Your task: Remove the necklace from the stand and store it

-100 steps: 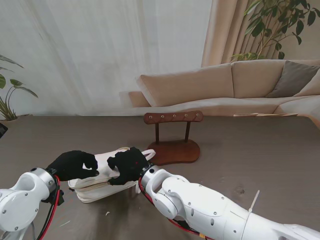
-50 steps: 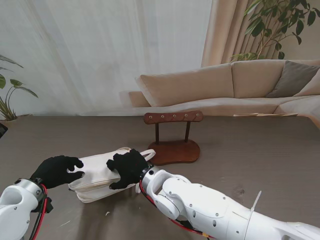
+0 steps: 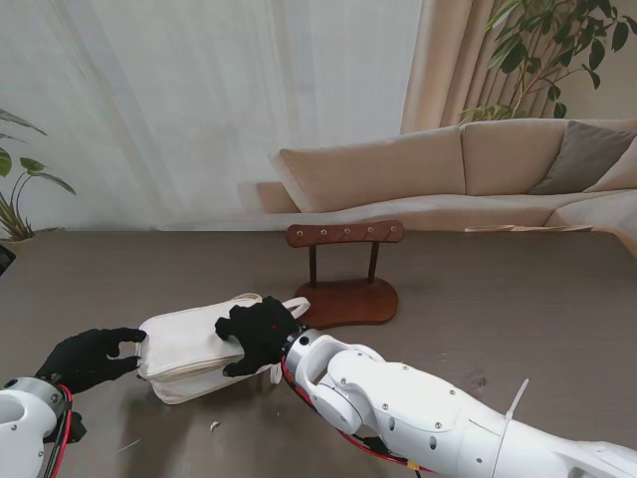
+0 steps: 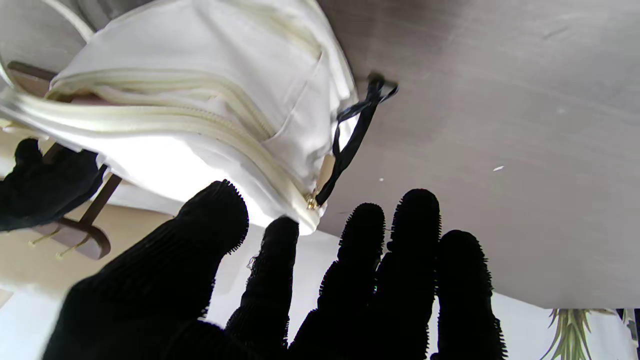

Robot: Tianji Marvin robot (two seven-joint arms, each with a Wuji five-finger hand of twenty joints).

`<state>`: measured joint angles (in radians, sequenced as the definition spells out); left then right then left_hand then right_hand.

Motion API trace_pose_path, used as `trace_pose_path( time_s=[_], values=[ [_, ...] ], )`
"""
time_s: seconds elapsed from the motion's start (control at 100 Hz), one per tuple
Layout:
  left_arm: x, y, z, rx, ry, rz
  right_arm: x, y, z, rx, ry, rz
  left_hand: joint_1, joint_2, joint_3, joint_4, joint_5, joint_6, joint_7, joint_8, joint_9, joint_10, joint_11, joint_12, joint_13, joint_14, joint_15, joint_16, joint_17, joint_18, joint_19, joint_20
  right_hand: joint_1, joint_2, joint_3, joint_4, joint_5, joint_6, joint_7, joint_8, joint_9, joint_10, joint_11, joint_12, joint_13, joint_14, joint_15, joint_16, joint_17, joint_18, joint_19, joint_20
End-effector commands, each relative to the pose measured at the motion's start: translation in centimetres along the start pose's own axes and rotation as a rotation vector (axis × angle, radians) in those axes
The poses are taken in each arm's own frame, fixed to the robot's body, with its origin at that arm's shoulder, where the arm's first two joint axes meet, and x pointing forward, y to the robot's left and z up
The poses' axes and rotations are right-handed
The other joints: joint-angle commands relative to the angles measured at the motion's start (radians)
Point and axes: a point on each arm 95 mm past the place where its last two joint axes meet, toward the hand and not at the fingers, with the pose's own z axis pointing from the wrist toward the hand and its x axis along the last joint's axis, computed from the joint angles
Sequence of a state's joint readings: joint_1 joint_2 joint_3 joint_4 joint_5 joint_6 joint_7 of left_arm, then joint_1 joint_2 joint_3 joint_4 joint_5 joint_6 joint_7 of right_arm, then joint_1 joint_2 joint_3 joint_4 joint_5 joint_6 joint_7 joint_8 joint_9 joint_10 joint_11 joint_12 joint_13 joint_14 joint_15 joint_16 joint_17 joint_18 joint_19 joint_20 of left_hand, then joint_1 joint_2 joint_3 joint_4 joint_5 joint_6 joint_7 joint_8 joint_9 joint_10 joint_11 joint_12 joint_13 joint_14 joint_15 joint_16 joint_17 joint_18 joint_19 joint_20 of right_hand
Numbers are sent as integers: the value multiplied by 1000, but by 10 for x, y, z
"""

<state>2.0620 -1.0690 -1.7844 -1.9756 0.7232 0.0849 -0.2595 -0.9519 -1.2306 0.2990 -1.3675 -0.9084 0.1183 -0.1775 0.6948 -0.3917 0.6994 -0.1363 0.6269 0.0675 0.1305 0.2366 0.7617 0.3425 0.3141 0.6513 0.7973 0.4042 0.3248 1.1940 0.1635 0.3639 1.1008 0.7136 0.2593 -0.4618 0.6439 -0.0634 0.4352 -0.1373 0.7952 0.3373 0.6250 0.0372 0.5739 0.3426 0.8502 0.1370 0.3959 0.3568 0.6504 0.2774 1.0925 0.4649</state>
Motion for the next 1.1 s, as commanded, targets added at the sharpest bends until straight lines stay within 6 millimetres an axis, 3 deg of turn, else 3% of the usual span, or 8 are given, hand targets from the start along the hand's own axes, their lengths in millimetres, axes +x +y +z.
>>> trace_pose_path(
  time_s=[0.0, 0.09, 0.21, 0.44, 0.65, 0.88, 1.01, 1.09],
  values=[
    [-5, 9, -2, -57, -20, 20, -3, -22, -8, 73, -15, 7, -15, 12, 8, 43, -57, -33, -43, -42, -37, 13, -15, 8, -30, 38, -11, -14, -37, -43, -1, 21, -39, -5, 28, 14, 57, -9, 20, -15, 1, -8, 15, -12, 3, 8, 24, 4, -247, -22, -18, -15],
    [-7, 12, -1, -81, -37, 51, -2, -22, -8, 76, -15, 8, -20, 12, 7, 42, -127, -23, -85, -96, -67, 15, -23, 7, -42, 35, -17, -22, -50, -52, -11, 26, -41, -5, 28, 14, 56, -4, 21, -14, 0, -6, 15, -13, 3, 7, 25, 3, -246, -21, -18, -14],
    [-11, 18, 5, -96, -65, 66, -1, -25, -9, 77, -16, 18, -22, 10, 8, 43, -166, -8, -123, -155, -90, 19, -20, 13, -42, 25, -8, -21, -53, -61, -4, 42, -39, -5, 28, 14, 55, -5, 22, -15, 2, -4, 16, -14, 5, 7, 26, 3, -246, -21, -18, -13],
    [-13, 25, 19, -115, -86, 60, -2, -27, -11, 82, -19, 29, -21, 15, 4, 42, -227, -23, -147, -208, -132, 21, 5, 55, -100, -49, 198, 154, -52, -78, 43, 81, -40, -3, 29, 15, 52, 1, 23, -15, 3, -2, 16, -16, 6, 8, 25, 2, -247, -21, -19, -12],
    [-17, 21, 10, -87, -66, 69, -6, -26, -12, 83, -25, 30, 11, 11, 28, 46, -147, -43, -99, -184, -106, 10, 24, 59, -91, -61, 226, 179, -34, -74, 54, 79, -42, 0, 28, 15, 49, 4, 23, -16, 6, 0, 16, -17, 9, 7, 26, 3, -245, -20, -18, -11],
    [-29, 12, -1, -49, -96, 48, -10, -25, -11, 95, -34, 27, 102, 40, 1, 46, -92, -51, -68, -152, -71, 14, 11, 21, -57, 2, 109, 91, -35, -54, 32, 52, -41, 3, 26, 15, 44, 7, 23, -16, 4, 3, 16, -17, 8, 7, 26, 3, -246, -22, -19, -10],
    [-32, 13, 3, -48, -111, 45, -11, -22, -11, 97, -32, 19, 114, 34, 3, 48, -59, -57, -49, -142, -59, 15, 9, 17, -42, 13, 89, 71, -32, -47, 32, 52, -42, 5, 25, 15, 43, 7, 22, -17, 9, 2, 17, -17, 11, 6, 26, 3, -245, -23, -19, -10],
    [-32, 15, 11, -66, -111, 49, -12, -21, -10, 97, -36, 20, 101, 24, 12, 49, -83, -62, -61, -145, -66, 14, 10, 21, -36, -2, 114, 85, -26, -52, 46, 59, -40, 5, 26, 16, 43, 7, 22, -17, 11, 2, 16, -18, 13, 5, 26, 3, -244, -22, -19, -10]
  ],
)
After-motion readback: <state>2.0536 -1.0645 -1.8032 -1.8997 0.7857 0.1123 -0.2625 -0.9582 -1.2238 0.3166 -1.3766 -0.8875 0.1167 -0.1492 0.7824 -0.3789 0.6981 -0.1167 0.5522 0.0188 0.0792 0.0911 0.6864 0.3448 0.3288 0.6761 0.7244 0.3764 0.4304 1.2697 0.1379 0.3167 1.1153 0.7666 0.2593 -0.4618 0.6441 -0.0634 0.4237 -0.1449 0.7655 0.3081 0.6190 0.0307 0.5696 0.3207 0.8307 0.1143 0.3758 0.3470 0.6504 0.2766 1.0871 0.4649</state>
